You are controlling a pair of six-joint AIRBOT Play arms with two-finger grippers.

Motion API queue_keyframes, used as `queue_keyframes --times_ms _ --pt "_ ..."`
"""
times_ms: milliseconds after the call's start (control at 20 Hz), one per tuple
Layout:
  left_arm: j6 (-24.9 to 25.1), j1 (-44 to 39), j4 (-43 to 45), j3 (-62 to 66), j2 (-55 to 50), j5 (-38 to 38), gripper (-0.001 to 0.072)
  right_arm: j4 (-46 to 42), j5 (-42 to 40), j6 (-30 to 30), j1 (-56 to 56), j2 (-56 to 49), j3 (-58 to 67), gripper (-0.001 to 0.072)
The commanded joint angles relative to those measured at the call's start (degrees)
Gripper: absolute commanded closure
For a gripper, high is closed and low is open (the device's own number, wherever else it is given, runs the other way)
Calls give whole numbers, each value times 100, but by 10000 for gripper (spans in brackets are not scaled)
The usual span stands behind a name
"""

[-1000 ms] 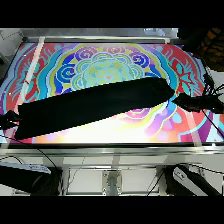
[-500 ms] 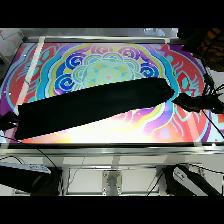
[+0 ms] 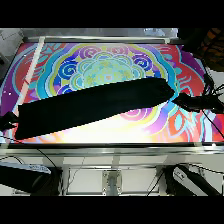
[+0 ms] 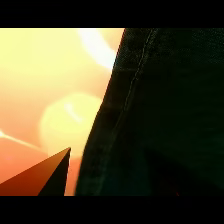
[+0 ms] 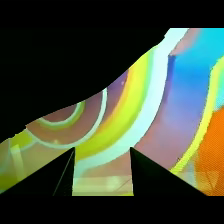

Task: Fold the clothes and pants, and hang the long-sleeved shirts on hangers.

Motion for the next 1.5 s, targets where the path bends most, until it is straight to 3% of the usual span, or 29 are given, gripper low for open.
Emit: queue_keyframes --times_ms 0,250,300,400,450,550,750,1100,1250,1450 --pt "35 -50 -533 -11 -306 -199 162 -2 2 0 2 4 0 346" --pt "37 -87 -542 -15 -588 -339 163 -2 0 0 2 4 0 346" --pt "39 -87 -542 -15 -584 -339 192 -2 -4 0 2 4 0 346" --pt "39 -85 -540 -15 -581 -356 356 0 -7 0 2 4 0 346" --pt "44 -87 -540 -13 -579 -404 496 0 -7 0 2 4 0 346" --pt "142 -87 -525 -11 -525 -581 679 -2 -9 -2 2 4 0 346" --pt "101 -98 -282 109 76 -616 679 -13 -20 -4 2 4 0 346" --pt "-951 -553 254 1255 1178 -1228 680 -195 -153 -55 2 4 0 346" --pt "-1309 -1292 125 1342 1486 -1305 681 -286 -431 -70 2 -31 0 346" --pt "-1786 -2920 103 1342 1585 -1281 681 -516 -468 -157 2 -39 0 346"
